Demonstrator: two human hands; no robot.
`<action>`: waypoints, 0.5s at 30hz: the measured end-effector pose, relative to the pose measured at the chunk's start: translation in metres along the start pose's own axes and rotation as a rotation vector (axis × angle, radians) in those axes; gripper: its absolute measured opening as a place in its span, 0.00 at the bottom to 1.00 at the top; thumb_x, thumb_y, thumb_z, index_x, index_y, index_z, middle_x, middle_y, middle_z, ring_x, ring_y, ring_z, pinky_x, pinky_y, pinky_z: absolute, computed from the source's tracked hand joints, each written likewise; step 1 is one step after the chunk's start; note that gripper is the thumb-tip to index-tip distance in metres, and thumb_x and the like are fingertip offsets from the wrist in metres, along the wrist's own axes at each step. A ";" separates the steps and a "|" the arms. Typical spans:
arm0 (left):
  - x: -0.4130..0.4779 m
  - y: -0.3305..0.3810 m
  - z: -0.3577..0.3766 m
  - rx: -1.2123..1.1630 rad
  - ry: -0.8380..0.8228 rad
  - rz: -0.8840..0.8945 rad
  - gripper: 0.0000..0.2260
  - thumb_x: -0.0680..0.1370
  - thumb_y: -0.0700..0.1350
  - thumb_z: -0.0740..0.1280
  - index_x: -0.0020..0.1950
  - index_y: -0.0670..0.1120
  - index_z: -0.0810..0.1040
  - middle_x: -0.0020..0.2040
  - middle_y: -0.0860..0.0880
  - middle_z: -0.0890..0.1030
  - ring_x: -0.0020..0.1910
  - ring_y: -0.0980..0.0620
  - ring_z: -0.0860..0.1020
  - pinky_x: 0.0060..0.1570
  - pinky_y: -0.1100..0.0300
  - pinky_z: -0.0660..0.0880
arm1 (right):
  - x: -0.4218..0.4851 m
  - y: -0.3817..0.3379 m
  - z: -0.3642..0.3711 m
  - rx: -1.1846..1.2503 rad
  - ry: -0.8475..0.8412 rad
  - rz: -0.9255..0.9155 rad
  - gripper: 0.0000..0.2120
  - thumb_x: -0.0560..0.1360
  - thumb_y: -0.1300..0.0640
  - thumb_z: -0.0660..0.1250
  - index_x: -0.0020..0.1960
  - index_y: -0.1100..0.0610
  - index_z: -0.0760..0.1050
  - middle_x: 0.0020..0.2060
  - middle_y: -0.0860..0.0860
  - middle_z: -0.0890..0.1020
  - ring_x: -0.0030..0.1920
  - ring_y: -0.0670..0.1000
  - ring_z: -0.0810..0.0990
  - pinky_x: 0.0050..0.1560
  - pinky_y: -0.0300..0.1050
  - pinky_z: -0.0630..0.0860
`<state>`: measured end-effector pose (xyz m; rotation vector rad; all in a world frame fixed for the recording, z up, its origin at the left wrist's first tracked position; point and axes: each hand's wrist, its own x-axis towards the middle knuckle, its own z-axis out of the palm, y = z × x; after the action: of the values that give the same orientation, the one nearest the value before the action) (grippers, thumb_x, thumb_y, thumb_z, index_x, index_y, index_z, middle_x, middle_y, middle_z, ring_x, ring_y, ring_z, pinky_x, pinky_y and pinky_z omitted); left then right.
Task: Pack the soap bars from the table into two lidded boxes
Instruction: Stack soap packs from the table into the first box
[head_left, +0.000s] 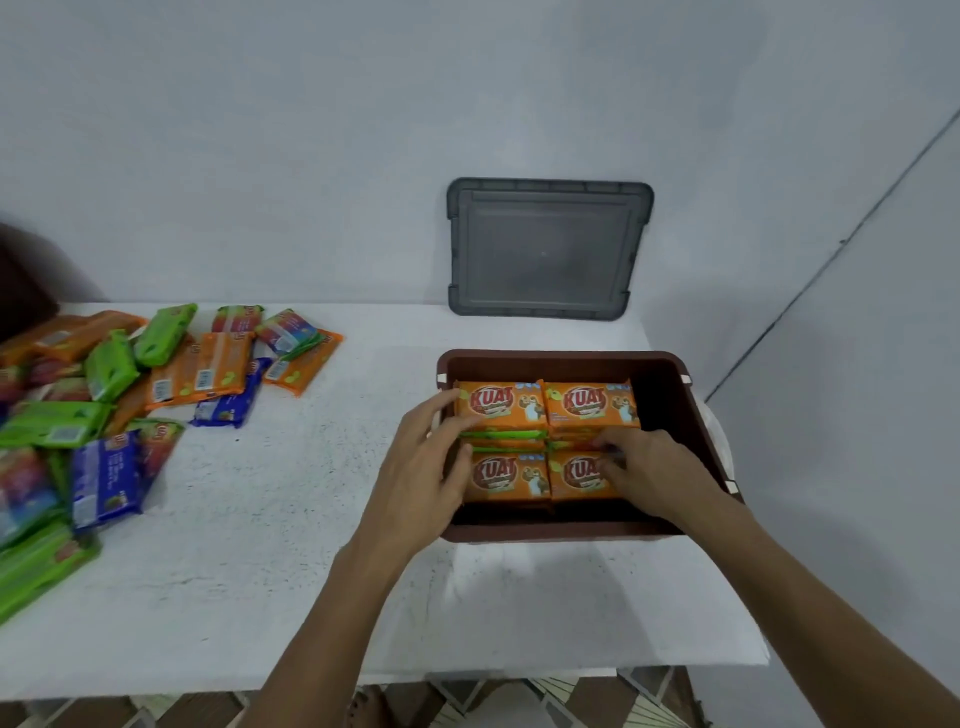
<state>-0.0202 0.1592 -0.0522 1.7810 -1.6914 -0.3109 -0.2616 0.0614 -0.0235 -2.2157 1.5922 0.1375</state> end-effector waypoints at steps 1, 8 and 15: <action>-0.003 -0.004 -0.003 -0.013 -0.010 0.013 0.14 0.81 0.49 0.60 0.66 0.53 0.74 0.73 0.54 0.65 0.70 0.61 0.61 0.63 0.72 0.58 | -0.002 -0.011 -0.004 0.004 0.032 -0.013 0.16 0.80 0.48 0.61 0.66 0.50 0.72 0.62 0.53 0.79 0.55 0.54 0.81 0.55 0.49 0.80; -0.023 -0.063 -0.054 -0.097 -0.089 -0.058 0.13 0.81 0.53 0.62 0.66 0.60 0.73 0.63 0.63 0.73 0.58 0.73 0.70 0.53 0.81 0.65 | 0.006 -0.116 -0.028 0.147 0.220 -0.293 0.16 0.79 0.49 0.62 0.67 0.48 0.72 0.57 0.48 0.82 0.51 0.48 0.82 0.53 0.46 0.80; -0.018 -0.172 -0.131 0.066 0.050 -0.311 0.14 0.79 0.50 0.64 0.64 0.53 0.76 0.60 0.52 0.78 0.54 0.56 0.77 0.48 0.59 0.75 | 0.078 -0.234 0.011 0.151 0.232 -0.521 0.18 0.80 0.50 0.60 0.70 0.48 0.69 0.65 0.52 0.76 0.62 0.52 0.75 0.63 0.46 0.71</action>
<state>0.1913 0.2068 -0.0599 2.0850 -1.4020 -0.3444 -0.0165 0.0586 0.0047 -2.5050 1.0312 -0.3864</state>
